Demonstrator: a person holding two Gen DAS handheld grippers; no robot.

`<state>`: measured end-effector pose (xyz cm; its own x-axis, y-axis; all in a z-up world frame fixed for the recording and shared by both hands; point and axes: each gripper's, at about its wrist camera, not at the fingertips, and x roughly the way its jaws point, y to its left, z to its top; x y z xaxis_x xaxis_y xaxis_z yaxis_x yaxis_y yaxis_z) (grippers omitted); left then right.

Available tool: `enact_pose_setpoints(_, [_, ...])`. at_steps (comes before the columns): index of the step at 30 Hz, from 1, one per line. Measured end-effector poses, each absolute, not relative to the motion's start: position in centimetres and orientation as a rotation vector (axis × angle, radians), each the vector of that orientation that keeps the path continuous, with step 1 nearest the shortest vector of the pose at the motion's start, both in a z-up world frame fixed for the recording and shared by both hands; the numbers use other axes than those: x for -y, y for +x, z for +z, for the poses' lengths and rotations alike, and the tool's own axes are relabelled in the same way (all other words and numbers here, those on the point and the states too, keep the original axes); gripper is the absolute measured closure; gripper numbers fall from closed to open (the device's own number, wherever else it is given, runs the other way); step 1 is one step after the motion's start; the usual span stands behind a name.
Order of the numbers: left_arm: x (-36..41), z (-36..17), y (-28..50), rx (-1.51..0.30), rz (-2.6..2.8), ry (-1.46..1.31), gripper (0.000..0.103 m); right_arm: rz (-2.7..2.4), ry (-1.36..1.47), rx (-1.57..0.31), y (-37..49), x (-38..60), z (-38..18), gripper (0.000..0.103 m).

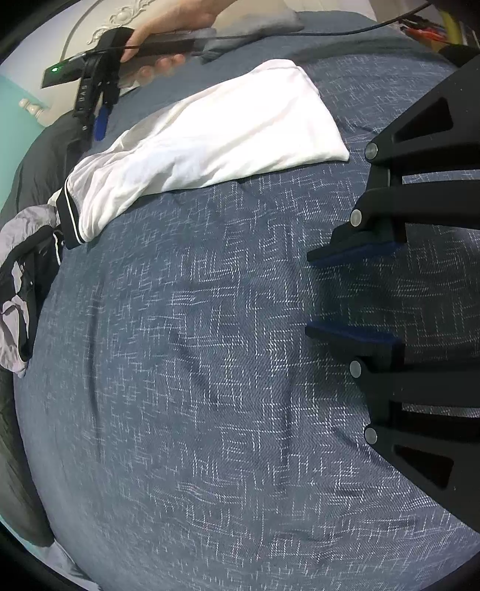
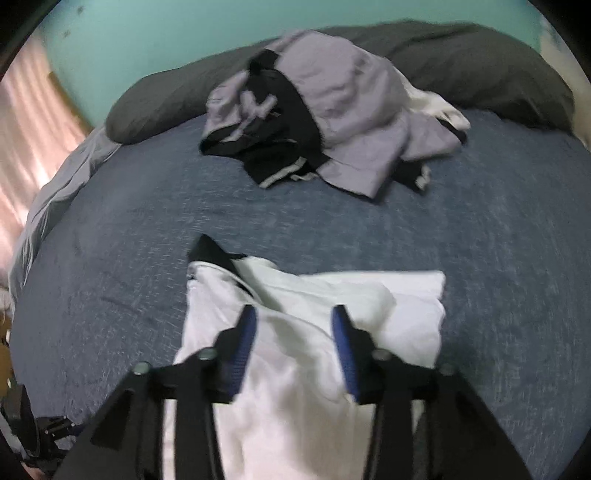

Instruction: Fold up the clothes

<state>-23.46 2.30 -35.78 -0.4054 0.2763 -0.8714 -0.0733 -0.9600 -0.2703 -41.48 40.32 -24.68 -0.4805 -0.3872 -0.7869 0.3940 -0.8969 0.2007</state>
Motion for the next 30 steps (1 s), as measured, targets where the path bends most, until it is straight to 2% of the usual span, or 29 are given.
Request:
enact_pose_setpoints(2, [-2.3,-35.8,-23.5,0.281,2.455,-1.577,0.068,-2.347,1.247,-0.06,-41.5,-39.0,-24.4,0.048])
enact_pose_setpoints(10, [-2.3,-36.0,-24.0,0.284,2.449,-1.578,0.067,-2.32,1.273,-0.205,-42.9,-34.4,-24.4,0.05])
enact_pose_setpoints(12, [-2.3,-36.1,-24.1,0.285,2.448,-1.578,0.067,-2.311,1.276,-0.177,-43.1,-34.2,-24.6,0.077])
enact_pose_setpoints(13, [-2.3,-36.1,-24.1,0.284,2.447,-1.579,0.067,-2.306,1.278,-0.162,-43.2,-34.1,-24.7,0.083])
enact_pose_setpoints(14, [-2.4,-36.1,-24.1,0.284,2.448,-1.579,0.067,-2.302,1.279,-0.148,-43.3,-34.0,-24.8,0.093])
enact_pose_setpoints(15, [-2.4,-36.1,-24.0,0.283,2.448,-1.579,0.067,-2.31,1.269,-0.111,-43.4,-34.3,-24.7,0.097])
enact_pose_setpoints(20, [-2.6,-36.2,-24.2,0.279,2.446,-1.58,0.066,-2.397,1.227,0.164,-44.4,-37.5,-23.8,0.099])
enact_pose_setpoints(26, [-2.7,-36.4,-24.4,0.281,2.444,-1.584,0.066,-2.374,1.267,0.27,-44.5,-39.6,-24.1,0.099])
enact_pose_setpoints(30, [-2.8,-36.3,-24.2,0.28,2.444,-1.583,0.065,-2.356,1.292,0.339,-44.6,-40.9,-24.4,0.094])
